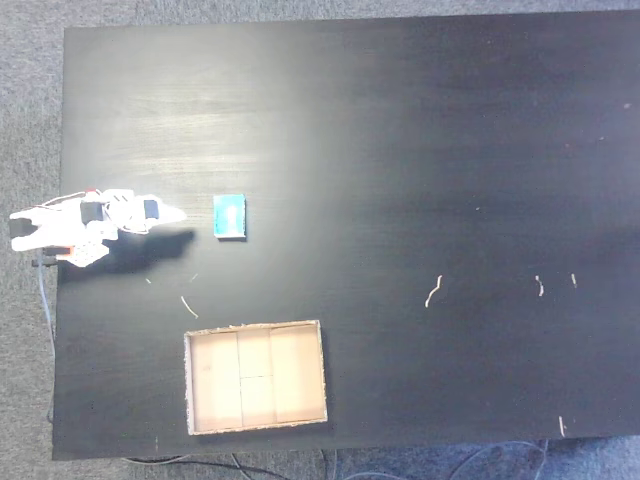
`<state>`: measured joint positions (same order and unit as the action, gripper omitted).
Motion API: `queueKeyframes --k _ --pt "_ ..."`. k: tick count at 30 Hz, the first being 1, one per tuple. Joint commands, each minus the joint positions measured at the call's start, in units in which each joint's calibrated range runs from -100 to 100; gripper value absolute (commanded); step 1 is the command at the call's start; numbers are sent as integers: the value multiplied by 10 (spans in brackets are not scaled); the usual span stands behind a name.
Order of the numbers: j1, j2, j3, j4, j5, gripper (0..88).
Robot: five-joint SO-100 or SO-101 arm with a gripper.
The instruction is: Pick the green block and drop it in the box on the right.
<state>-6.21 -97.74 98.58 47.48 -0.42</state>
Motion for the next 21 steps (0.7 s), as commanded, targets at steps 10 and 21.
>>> queueKeyframes --k 10,21 --pt "19 -3 13 2 -9 1" --pt "33 66 -113 47 -40 1"
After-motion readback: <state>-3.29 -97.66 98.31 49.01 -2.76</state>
